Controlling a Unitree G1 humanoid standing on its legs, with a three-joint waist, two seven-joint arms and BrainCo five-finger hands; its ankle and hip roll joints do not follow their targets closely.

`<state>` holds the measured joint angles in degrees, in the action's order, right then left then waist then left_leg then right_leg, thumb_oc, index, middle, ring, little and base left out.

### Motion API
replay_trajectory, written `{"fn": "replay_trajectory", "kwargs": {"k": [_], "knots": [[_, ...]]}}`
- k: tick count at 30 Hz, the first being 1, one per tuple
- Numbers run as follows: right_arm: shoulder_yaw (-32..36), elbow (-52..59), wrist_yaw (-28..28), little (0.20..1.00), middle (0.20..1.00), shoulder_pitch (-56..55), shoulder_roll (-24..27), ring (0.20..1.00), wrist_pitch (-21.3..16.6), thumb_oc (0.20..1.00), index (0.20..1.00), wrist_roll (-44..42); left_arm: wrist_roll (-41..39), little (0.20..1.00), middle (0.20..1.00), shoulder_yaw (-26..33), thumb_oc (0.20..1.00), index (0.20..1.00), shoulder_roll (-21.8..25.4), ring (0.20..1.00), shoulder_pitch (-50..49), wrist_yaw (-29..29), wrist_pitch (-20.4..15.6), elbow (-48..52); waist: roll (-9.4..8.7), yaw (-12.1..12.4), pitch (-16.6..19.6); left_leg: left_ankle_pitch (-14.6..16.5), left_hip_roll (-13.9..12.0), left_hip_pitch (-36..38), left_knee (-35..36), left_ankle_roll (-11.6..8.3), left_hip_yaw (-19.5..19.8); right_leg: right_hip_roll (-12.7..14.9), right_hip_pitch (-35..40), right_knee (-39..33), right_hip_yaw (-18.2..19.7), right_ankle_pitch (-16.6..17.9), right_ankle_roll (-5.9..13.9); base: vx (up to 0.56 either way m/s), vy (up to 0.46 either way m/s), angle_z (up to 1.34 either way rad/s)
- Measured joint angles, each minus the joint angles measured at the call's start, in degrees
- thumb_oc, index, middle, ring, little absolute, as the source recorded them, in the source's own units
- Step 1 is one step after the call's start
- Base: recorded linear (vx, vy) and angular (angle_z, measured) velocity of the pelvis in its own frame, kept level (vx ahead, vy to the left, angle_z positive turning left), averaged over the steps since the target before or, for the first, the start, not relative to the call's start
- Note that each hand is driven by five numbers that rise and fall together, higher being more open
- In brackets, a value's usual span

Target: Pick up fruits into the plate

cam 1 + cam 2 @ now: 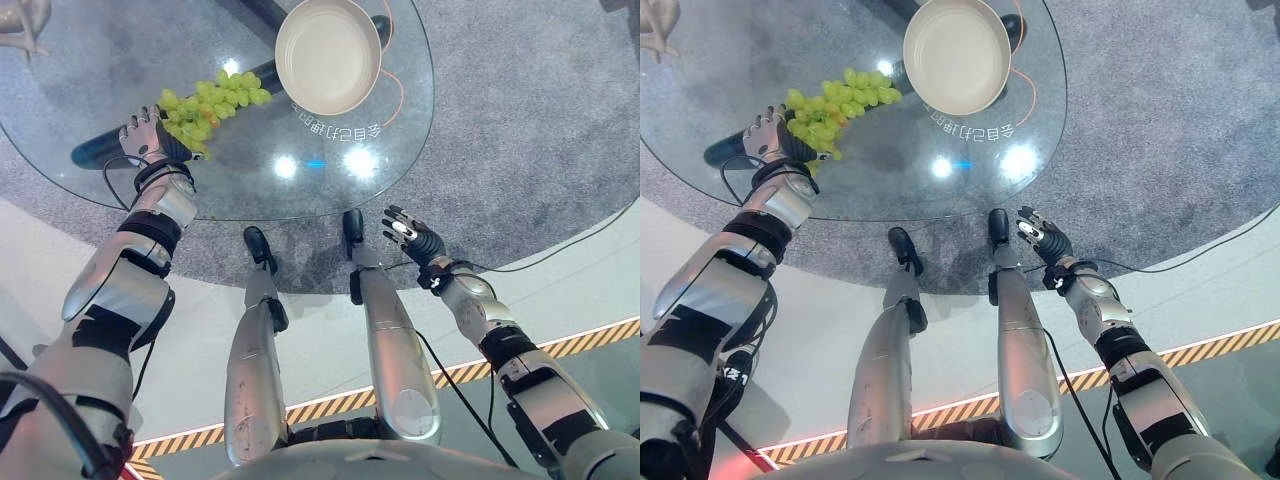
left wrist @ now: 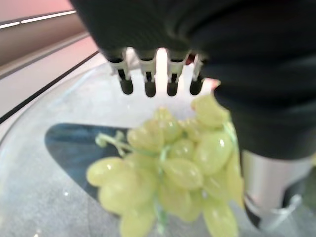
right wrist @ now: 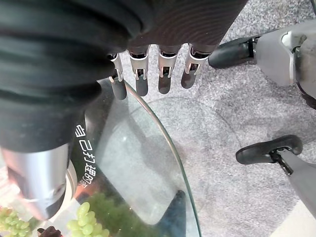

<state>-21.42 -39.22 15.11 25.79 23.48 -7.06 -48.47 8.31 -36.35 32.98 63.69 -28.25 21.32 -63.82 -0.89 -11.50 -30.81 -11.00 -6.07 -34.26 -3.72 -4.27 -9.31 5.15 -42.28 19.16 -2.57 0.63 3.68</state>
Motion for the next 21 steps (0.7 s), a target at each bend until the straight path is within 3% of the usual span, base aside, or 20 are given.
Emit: {"fn": "replay_trajectory", "kwargs": {"k": [3,4,5,21], "knots": [[-0.4,0.0,0.0,1.000,1.000,0.0,-0.1,1.000,-0.4,1.000,1.000,-0.1,-0.4,1.000,1.000,-0.6,1.000,1.000,-0.1,1.000,0.6,0.0,1.1,-0.1,-0.36,0.0,0.1,0.1,0.0,-0.5,-0.1,0.05,-0.4,0.0,-0.4,-0.1,0.2,0.0,0.02,0.00,0.000,0.00],[-0.6,0.1,0.0,1.000,1.000,0.0,-0.1,1.000,-0.5,1.000,1.000,-0.2,-0.4,0.721,0.721,-0.7,0.721,0.721,-0.2,0.721,0.6,0.0,1.3,-0.6,-0.38,0.0,0.1,0.2,0.0,-0.5,-0.2,0.04,-0.4,0.0,-0.4,-0.1,0.3,0.0,0.03,0.00,0.000,0.00],[-0.9,0.1,0.0,1.000,1.000,0.0,-0.1,1.000,-0.6,1.000,1.000,-0.7,-0.4,0.200,0.200,-0.9,0.200,0.200,-0.2,0.200,0.6,0.1,1.7,-0.7,-0.38,-0.1,0.1,0.2,0.0,-0.5,-0.2,0.02,-0.4,0.0,-0.5,-0.2,0.3,0.0,0.03,-0.02,-0.035,-0.03],[-1.7,2.0,0.0,1.000,1.000,-0.1,-0.7,1.000,-2.0,1.000,1.000,-4.6,0.8,0.200,0.200,-2.8,0.200,0.200,-0.4,0.200,3.9,0.5,4.6,-3.5,-1.55,-0.9,0.4,0.7,0.0,-1.9,-0.9,0.03,-0.6,0.0,-1.7,-0.2,0.5,0.2,0.20,0.00,-0.004,0.00]]}}
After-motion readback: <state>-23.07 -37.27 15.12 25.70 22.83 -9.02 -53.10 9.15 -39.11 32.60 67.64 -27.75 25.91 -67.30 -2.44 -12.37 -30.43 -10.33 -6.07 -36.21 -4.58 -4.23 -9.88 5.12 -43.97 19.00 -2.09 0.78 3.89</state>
